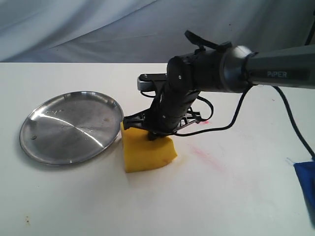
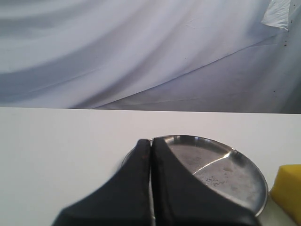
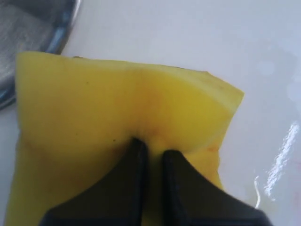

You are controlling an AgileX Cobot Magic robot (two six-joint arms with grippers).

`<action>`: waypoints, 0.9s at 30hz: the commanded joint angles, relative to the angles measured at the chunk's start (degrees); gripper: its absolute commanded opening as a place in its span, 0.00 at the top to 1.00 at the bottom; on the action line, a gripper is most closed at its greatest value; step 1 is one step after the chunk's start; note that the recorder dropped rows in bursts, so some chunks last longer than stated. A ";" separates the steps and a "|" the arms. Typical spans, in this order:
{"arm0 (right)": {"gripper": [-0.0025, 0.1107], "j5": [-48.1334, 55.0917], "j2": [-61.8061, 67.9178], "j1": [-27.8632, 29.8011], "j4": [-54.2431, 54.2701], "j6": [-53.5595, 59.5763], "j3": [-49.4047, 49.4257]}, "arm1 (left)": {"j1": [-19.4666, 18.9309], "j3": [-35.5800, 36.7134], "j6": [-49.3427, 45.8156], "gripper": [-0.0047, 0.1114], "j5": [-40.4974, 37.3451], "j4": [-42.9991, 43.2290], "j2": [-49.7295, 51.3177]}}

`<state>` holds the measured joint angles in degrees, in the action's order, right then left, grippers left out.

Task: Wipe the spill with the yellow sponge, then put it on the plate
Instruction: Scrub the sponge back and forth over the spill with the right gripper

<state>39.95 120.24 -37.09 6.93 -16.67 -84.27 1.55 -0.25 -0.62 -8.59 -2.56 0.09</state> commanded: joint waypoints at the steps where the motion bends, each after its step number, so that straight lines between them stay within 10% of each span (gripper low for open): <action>1: 0.98 0.93 -3.21 -2.62 -0.29 0.12 6.39 | 0.05 0.25 0.04 0.95 0.23 0.04 -0.09; 12: 0.98 -11.38 -19.58 1.82 -0.11 -0.19 29.45 | 0.05 0.25 0.16 0.95 0.23 0.04 -0.09; 27: 0.98 -14.87 -15.32 15.65 1.17 -0.53 25.01 | 0.05 0.25 0.06 0.95 0.23 0.04 -0.09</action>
<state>25.26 102.57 -22.05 7.57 -16.90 -56.32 1.55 -0.25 -0.62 -8.59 -2.56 0.09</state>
